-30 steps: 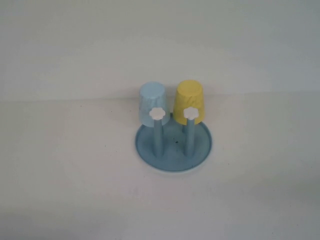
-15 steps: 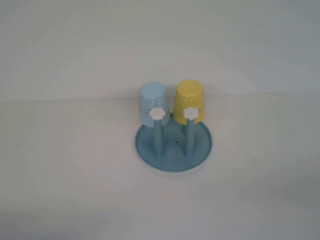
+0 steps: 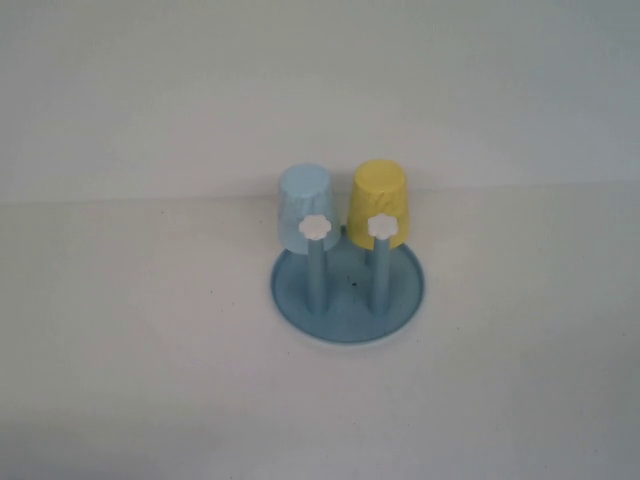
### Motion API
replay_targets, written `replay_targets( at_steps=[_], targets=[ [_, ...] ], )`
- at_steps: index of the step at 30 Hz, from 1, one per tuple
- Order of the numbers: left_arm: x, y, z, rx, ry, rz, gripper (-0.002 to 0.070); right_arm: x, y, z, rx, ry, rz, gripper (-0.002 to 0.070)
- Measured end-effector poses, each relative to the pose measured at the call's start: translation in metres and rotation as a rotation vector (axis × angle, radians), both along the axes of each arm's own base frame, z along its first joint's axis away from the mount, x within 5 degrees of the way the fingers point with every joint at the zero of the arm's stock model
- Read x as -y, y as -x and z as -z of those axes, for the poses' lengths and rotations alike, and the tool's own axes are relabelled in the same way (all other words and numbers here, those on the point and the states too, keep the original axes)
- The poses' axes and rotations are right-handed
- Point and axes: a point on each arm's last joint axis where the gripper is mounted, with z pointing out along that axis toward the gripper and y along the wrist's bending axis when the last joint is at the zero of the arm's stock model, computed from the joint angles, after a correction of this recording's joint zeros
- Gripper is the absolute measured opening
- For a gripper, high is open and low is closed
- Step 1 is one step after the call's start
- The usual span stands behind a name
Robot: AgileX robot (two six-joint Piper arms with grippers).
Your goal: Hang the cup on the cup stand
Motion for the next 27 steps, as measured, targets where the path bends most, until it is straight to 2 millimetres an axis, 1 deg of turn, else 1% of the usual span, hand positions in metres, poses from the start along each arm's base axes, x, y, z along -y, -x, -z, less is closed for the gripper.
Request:
replay_targets(
  at_steps=[2, 4, 7, 10, 12, 14, 17, 21, 27],
  targets=[
    [0.000, 0.000, 0.000, 0.000, 0.000, 0.000, -0.0001, -0.011, 0.006, -0.004, 0.084, 0.083, -0.099, -0.0001],
    [0.000, 0.000, 0.000, 0.000, 0.000, 0.000, -0.0001, -0.022, 0.009, -0.001, 0.061, 0.142, -0.218, -0.0001],
    [0.000, 0.000, 0.000, 0.001, 0.000, 0.000, -0.0001, -0.030, 0.008, 0.017, -0.139, 0.191, -0.327, -0.0001],
    [0.000, 0.000, 0.000, 0.001, 0.000, 0.000, -0.0001, -0.033, 0.008, 0.035, -0.317, 0.241, -0.359, -0.0001],
    [0.000, 0.000, 0.000, 0.002, -0.002, 0.000, -0.0001, -0.033, 0.007, 0.044, -0.381, 0.270, -0.357, -0.0001],
    [0.000, 0.000, 0.000, 0.002, -0.002, 0.000, -0.0001, -0.032, 0.005, 0.051, -0.422, 0.266, -0.321, -0.0001],
    [0.000, 0.000, 0.000, 0.002, -0.002, 0.000, -0.0001, -0.028, -0.001, 0.063, -0.470, 0.213, -0.209, -0.0001],
    [0.000, 0.000, 0.000, 0.004, -0.002, 0.000, -0.0001, -0.020, -0.010, 0.089, -0.520, 0.105, -0.018, -0.0001],
    [0.000, 0.000, 0.000, 0.003, -0.002, 0.002, -0.0001, -0.006, -0.010, 0.102, -0.657, -0.050, 0.255, -0.0001]
  ],
)
